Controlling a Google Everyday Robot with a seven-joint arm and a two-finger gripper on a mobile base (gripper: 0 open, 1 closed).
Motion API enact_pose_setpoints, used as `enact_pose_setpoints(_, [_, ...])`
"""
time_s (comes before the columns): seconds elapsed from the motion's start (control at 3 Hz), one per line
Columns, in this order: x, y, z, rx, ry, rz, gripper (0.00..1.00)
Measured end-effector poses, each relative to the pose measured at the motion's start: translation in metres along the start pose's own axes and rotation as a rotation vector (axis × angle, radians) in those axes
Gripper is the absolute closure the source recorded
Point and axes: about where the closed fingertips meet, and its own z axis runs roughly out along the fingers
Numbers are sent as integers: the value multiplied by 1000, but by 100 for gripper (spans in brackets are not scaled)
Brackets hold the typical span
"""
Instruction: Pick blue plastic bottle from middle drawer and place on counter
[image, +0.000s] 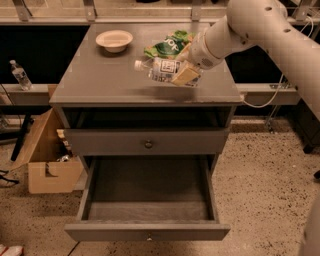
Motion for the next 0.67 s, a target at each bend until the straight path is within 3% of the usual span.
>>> enact_pose_setpoints(0.33, [9,-25,17,-14,-12,57,100])
enact_pose_setpoints(0.67, [14,-39,35,-40,-21,97,82])
